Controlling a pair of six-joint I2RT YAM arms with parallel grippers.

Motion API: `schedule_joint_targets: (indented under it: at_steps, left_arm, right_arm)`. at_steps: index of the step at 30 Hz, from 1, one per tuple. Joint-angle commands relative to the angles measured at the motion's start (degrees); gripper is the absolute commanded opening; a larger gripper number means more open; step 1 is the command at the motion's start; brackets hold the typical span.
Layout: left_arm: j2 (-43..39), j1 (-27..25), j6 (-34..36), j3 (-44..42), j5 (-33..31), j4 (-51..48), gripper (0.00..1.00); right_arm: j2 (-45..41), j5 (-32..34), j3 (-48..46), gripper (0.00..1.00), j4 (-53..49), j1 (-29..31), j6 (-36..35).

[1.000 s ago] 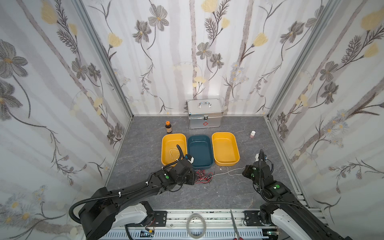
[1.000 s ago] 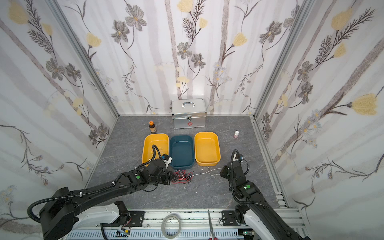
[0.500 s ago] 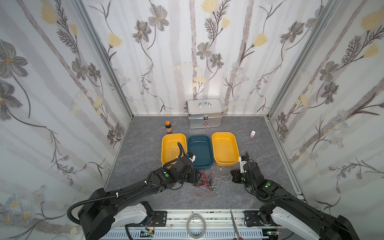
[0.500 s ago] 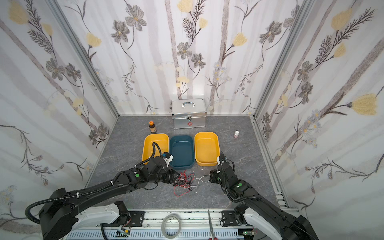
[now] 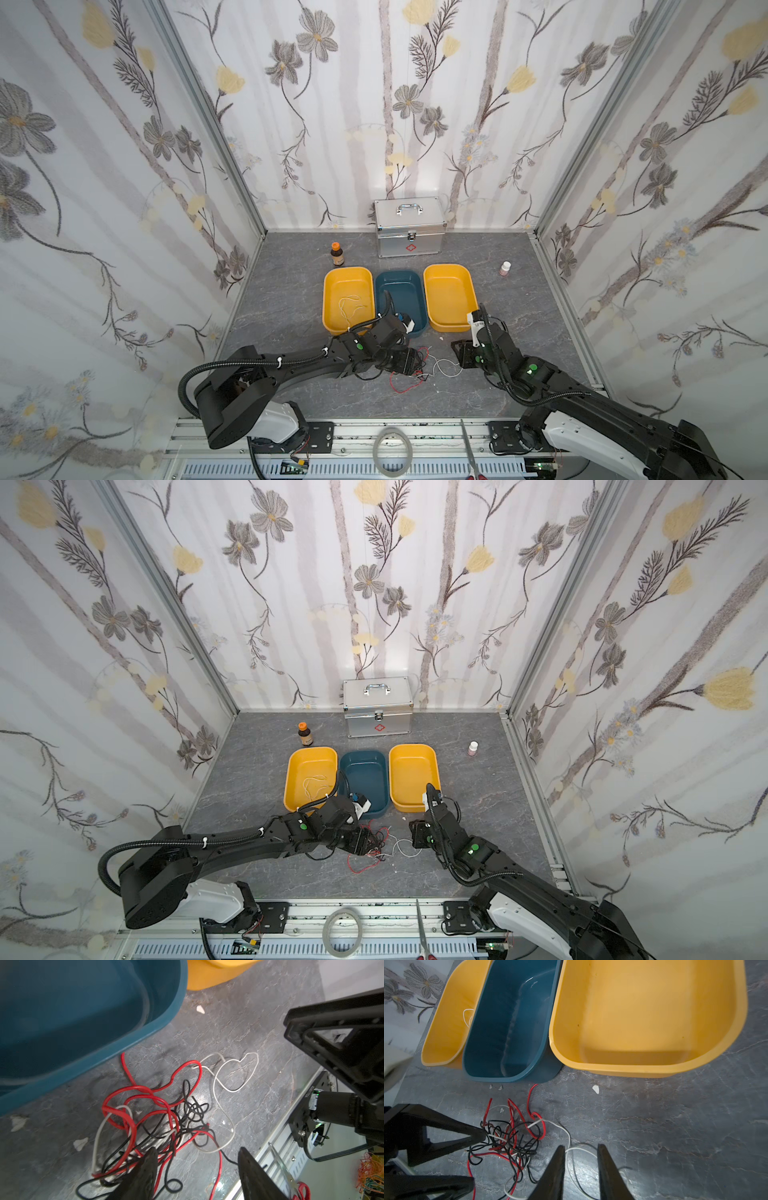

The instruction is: Untangle the cables

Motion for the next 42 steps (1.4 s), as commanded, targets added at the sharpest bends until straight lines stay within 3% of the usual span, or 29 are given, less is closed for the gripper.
schedule_joint_targets:
  at_steps: [1,10,13,22,31,42]
  left_arm:
    - [2.33,-0.01,0.5,0.07,-0.15,1.79,0.63]
    - [7.08,0.09,-0.63,-1.7,-1.59,4.54,0.6]
    - [8.17,0.35,-1.6,-2.59,-1.88,5.42,0.49]
    - [8.95,1.49,-3.43,-4.62,-2.22,7.82,0.29]
    - [6.53,2.92,-5.2,-6.94,-3.44,8.82,0.0]
    - [-0.29,4.74,-6.13,-9.23,-5.06,7.37,0.0]
  right_arm:
    - [3.79,-6.52,-0.25,0.29,9.34,2.78,0.72]
    - [17.81,-8.48,3.91,0.3,14.84,12.17,1.13]
    - [19.25,-8.22,3.63,0.31,16.18,13.87,1.88]
    - [24.19,-9.05,3.47,0.33,17.78,16.59,2.49]
    - [25.21,-4.93,3.05,0.19,13.88,17.27,3.89]
    - [22.46,3.06,3.09,0.07,5.44,17.24,4.98]
